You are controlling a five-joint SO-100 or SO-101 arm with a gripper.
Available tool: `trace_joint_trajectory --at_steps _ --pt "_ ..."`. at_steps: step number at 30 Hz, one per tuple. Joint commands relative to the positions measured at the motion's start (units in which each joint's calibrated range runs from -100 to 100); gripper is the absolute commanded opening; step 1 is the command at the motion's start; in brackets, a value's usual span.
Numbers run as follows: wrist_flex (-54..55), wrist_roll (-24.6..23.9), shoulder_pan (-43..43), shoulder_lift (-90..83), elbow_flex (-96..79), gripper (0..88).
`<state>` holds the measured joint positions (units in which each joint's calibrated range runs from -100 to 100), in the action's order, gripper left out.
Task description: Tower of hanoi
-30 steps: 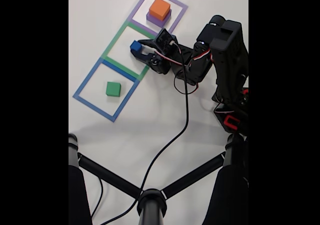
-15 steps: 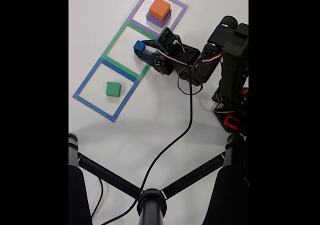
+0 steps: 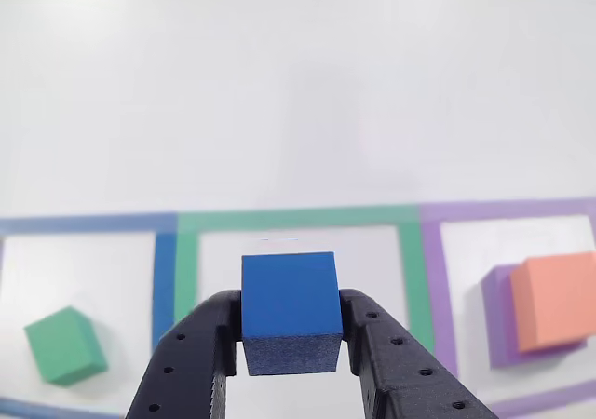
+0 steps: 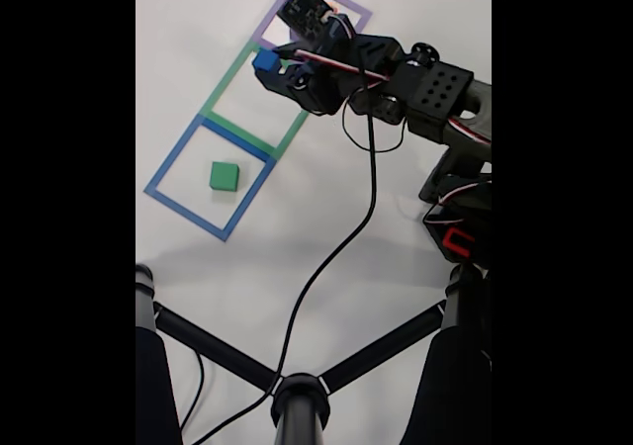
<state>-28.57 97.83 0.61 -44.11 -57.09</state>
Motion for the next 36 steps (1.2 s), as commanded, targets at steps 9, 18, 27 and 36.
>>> trace_joint_trajectory --at_steps 9,18,27,36 --pt "-46.7 -9.2 11.5 -10.8 32.1 1.7" --pt "-50.9 -9.2 19.4 -10.5 36.8 1.9" --pt "-30.6 2.2 20.4 -13.7 13.6 2.1" --pt "2.5 2.2 20.4 -7.0 -8.5 2.5"
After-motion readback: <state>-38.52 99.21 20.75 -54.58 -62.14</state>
